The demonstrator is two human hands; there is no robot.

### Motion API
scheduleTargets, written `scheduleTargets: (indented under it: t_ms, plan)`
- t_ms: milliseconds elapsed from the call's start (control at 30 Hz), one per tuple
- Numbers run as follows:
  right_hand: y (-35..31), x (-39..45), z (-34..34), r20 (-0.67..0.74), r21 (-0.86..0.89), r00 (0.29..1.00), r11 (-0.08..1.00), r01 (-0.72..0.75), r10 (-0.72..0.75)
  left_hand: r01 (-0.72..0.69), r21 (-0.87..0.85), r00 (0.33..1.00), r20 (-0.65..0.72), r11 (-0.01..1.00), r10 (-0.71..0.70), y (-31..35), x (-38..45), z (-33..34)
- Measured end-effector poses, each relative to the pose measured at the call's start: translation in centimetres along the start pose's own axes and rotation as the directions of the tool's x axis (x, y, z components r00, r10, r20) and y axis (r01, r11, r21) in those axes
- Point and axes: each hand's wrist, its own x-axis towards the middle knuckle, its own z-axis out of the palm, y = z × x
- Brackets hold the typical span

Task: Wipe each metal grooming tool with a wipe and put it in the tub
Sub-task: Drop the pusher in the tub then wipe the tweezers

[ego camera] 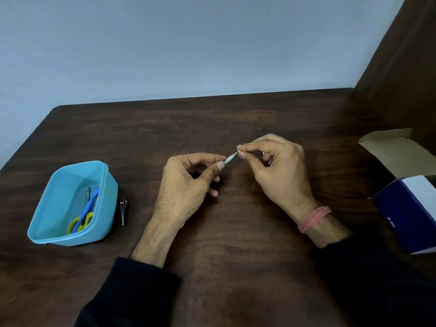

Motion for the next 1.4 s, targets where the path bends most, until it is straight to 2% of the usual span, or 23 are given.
scheduleTargets:
  t_ms: [300, 400, 500, 600, 733, 833, 933, 1033, 1400]
  plan:
    - [-0.09, -0.18, 0.23, 0.045, -0.021, 0.997, 0.998, 0.059, -0.058, -0.007, 0.007, 1.000, 0.016, 1.000, 0.007, -0.21, 0.16, -0.12]
    - [0.01, -0.12, 0.18, -0.005, -0.026, 0.999, 0.999, 0.036, -0.036, -0.002, -0.001, 1.000, 0.011, 1.000, 0.002, -0.21, 0.21, -0.13]
    - [-0.07, -0.27, 0.22, 0.033, -0.057, 0.996, 0.995, 0.080, -0.079, 0.003, -0.008, 1.000, 0.015, 1.000, -0.003, -0.18, 0.22, -0.10]
    - [0.11, -0.25, 0.08, -0.008, -0.067, 0.998, 0.996, 0.061, -0.061, 0.005, -0.011, 1.000, 0.017, 1.000, -0.005, -0.09, 0.21, -0.07]
    - [-0.18, -0.45, 0.02, 0.044, -0.108, 0.989, 0.983, 0.146, -0.142, 0.006, -0.020, 1.000, 0.016, 1.000, -0.006, -0.08, 0.20, -0.09]
    - [-0.12, -0.34, -0.02, -0.009, -0.110, 0.993, 0.987, 0.114, -0.116, 0.007, -0.027, 1.000, 0.021, 1.000, -0.006, -0.08, 0.16, -0.13]
    - [-0.16, -0.37, 0.13, 0.022, -0.118, 0.993, 0.986, 0.121, -0.119, 0.007, -0.028, 1.000, 0.021, 1.000, -0.007, -0.09, 0.15, -0.13]
    - [-0.12, -0.25, 0.05, -0.022, -0.099, 0.996, 0.992, 0.080, -0.082, 0.004, -0.019, 1.000, 0.027, 1.000, -0.003, -0.09, 0.24, -0.13]
    - [-0.46, -0.28, 0.02, 0.013, -0.054, 0.995, 0.993, 0.104, -0.104, -0.005, -0.059, 0.999, 0.032, 0.998, 0.007, -0.03, 0.22, -0.07]
